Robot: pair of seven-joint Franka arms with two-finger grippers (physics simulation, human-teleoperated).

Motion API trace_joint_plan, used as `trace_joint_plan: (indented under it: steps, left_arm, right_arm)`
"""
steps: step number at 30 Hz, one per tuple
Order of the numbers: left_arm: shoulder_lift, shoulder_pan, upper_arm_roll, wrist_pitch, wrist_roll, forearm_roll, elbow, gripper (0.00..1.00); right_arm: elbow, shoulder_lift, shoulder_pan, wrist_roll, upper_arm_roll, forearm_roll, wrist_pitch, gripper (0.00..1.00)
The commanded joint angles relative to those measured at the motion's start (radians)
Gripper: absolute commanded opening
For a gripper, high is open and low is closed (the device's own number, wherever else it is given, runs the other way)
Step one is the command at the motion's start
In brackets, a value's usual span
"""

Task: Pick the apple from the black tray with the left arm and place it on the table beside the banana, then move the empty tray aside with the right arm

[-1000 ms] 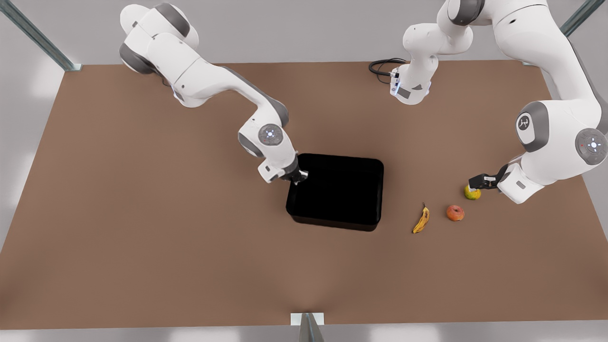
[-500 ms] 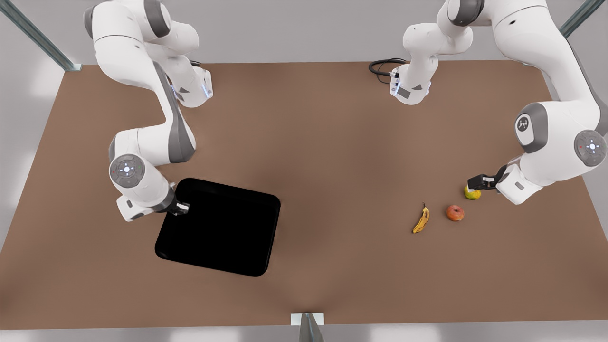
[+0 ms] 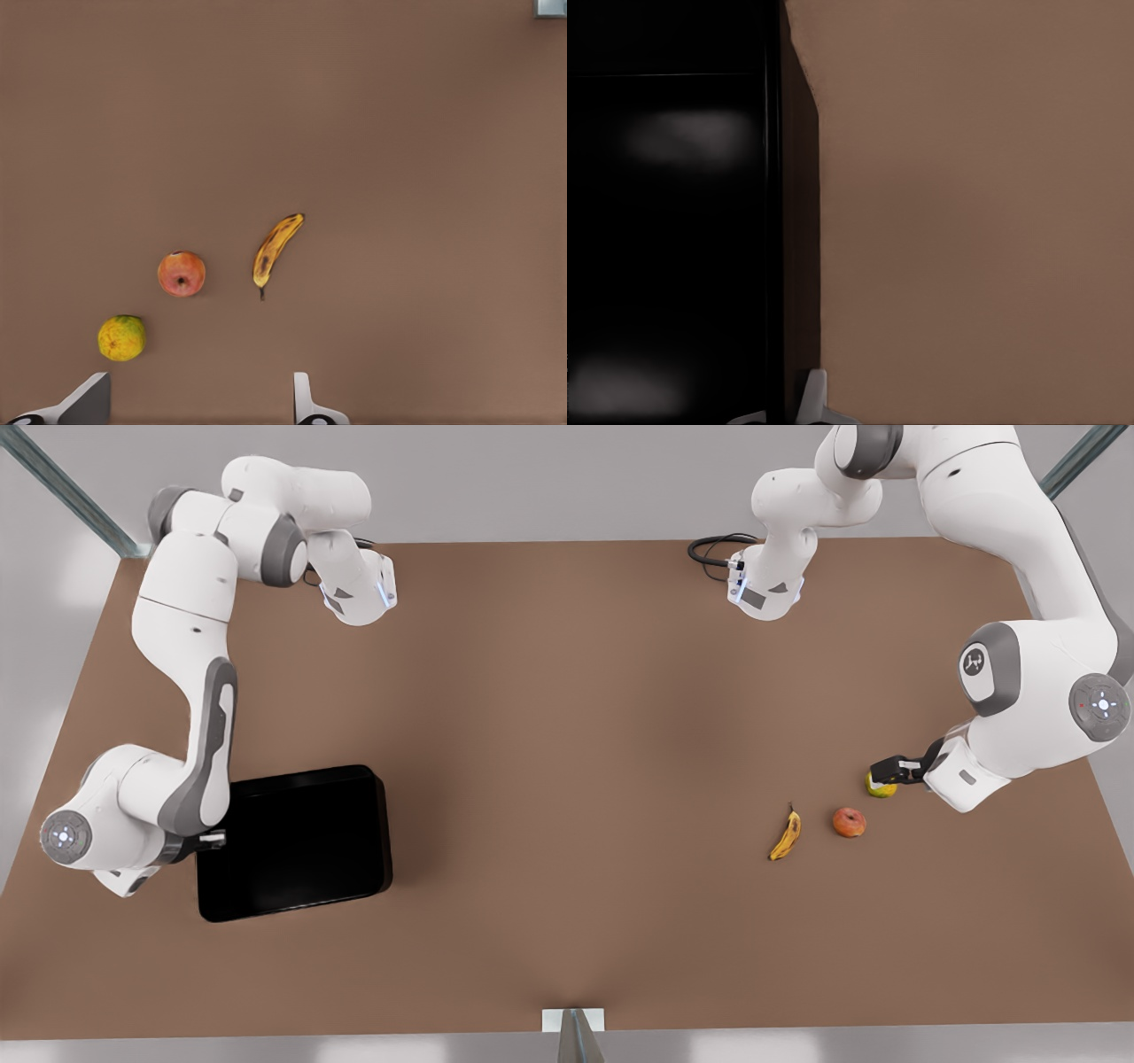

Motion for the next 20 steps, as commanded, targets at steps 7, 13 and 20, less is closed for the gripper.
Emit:
trace_joint_plan:
  steps: [7,13,20]
  left_arm:
    - [0.0,0.0,0.0,0.0,0.001,0.001,0.002,1.0]
    - [0.014,-0.003,-0.003,0.006,0.01,-0.036,0.037,1.0]
    - [0.03,-0.005,-0.003,0.003,0.005,-0.034,0.06,1.0]
  right_arm:
    - [0.014,0.041,0.005,-0.585,0.013,0.018,0.148,1.0]
    - [0.155,-0.22,-0.005,-0.047,0.246,-0.022,-0.138,1.0]
    - [0.171,-0.248,-0.22,0.238,0.646,-0.312,-0.136,1.0]
